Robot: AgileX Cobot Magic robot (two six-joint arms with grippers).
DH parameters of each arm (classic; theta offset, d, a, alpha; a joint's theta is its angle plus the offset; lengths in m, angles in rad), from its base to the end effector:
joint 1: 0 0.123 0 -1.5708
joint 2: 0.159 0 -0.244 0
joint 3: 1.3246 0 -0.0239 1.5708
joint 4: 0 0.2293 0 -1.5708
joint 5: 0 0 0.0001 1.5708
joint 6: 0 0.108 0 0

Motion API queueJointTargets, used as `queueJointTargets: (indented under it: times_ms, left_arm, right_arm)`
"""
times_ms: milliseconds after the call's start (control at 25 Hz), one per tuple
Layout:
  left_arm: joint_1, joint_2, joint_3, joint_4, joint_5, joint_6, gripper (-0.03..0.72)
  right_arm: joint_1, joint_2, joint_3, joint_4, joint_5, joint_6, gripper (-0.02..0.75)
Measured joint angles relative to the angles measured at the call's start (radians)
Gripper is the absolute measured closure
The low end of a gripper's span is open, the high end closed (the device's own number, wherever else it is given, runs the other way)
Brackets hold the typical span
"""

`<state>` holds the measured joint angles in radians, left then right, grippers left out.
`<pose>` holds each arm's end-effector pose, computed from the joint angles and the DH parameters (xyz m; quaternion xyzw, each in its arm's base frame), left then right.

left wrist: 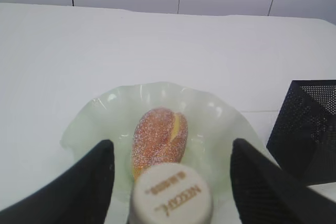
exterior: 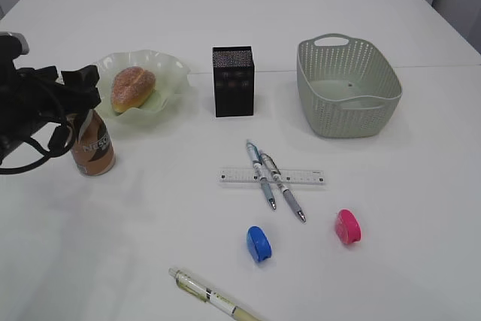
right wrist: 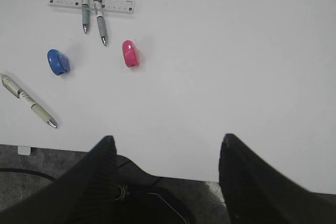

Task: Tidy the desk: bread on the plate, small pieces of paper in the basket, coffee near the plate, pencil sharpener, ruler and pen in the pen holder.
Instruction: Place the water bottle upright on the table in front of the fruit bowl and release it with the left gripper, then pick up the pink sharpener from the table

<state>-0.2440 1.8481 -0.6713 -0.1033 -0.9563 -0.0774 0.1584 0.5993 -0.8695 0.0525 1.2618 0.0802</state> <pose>0.3293 -0.0726 0.1373 0.0125 0.7532 -0.0932 0.6510 0.0939 0.0205 0.3086 -0.0376 0.9439 0.0650 0.3215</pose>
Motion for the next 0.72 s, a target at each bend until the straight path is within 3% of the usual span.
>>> queueJointTargets:
  times_ms: [560, 720]
  left_arm:
    - [0.0, -0.215, 0.0, 0.0, 0.167, 0.065, 0.185]
    - [0.0, -0.326, 0.0, 0.0, 0.357, 0.077, 0.19]
  right_arm:
    - [0.0, 0.0, 0.0, 0.0, 0.0, 0.0, 0.258]
    - [0.0, 0.0, 0.0, 0.0, 0.002, 0.0, 0.258]
